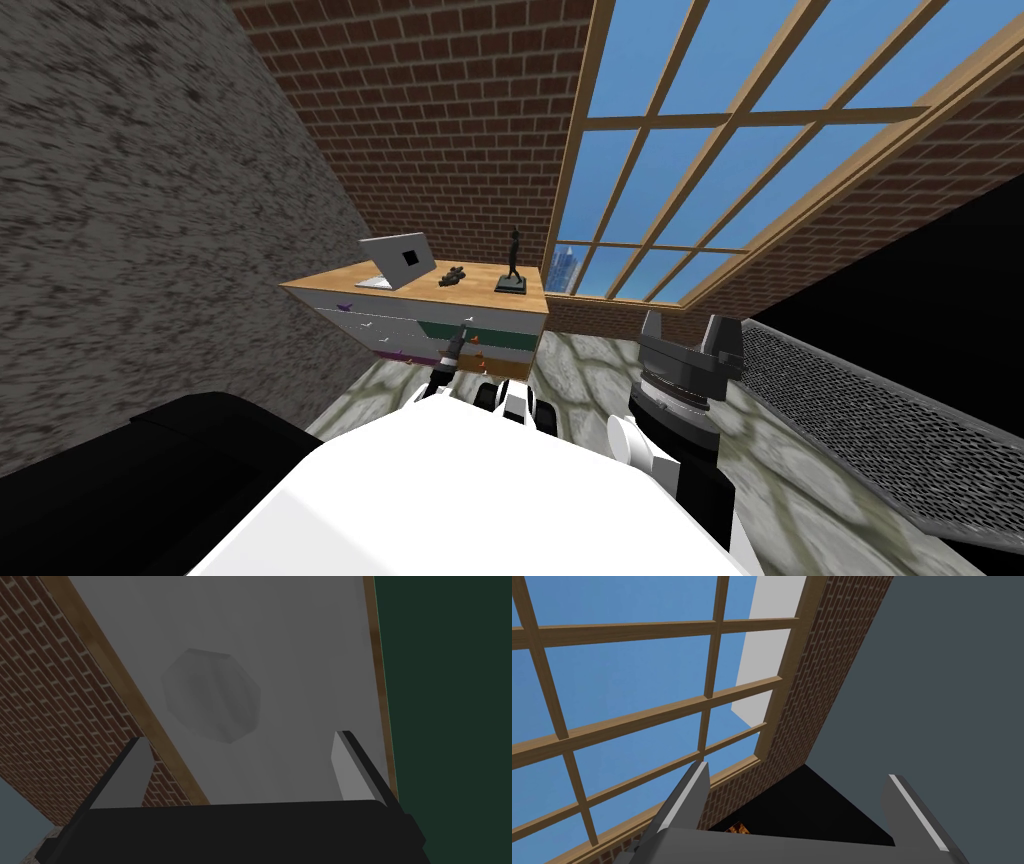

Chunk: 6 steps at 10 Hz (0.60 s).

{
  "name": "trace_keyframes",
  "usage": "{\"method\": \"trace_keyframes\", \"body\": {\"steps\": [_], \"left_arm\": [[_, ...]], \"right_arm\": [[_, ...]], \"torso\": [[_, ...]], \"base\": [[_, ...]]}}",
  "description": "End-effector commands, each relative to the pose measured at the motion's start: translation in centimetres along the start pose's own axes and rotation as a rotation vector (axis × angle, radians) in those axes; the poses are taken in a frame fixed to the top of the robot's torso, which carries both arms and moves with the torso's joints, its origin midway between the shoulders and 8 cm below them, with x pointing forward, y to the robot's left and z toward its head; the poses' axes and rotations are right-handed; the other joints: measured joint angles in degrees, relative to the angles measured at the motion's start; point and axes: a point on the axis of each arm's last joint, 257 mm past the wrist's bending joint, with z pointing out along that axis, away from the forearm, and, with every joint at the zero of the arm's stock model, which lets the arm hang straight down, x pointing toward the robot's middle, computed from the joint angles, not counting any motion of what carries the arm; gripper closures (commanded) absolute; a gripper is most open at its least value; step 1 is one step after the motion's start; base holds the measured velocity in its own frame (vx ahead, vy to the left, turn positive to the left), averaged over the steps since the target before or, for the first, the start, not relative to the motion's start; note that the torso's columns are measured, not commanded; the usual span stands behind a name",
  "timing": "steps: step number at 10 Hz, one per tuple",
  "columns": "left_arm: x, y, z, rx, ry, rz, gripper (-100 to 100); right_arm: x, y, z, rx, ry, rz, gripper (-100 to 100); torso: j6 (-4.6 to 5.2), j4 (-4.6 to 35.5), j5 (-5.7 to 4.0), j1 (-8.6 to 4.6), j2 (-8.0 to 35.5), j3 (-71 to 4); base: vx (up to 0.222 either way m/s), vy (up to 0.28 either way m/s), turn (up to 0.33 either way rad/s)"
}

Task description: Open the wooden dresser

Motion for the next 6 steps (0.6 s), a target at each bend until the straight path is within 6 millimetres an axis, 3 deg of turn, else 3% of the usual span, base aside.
{"method": "trace_keyframes", "body": {"steps": [1,6], "left_arm": [[0.2,0.0,0.8,-0.022,-0.004,-0.013,-100],[0.5,0.0,2.1,-0.056,-0.012,-0.037,-100]], "right_arm": [[0.0,0.0,0.0,0.0,0.0,0.0,0],[0.0,0.0,0.0,0.0,0.0,0.0,0]], "torso": [[0.0,0.0,0.0,0.0,-0.01,-0.01],[0.0,0.01,0.0,0.01,0.02,0.01]], "base": [[-0.027,-0.011,-0.008],[-0.027,-0.012,-0.008]]}}
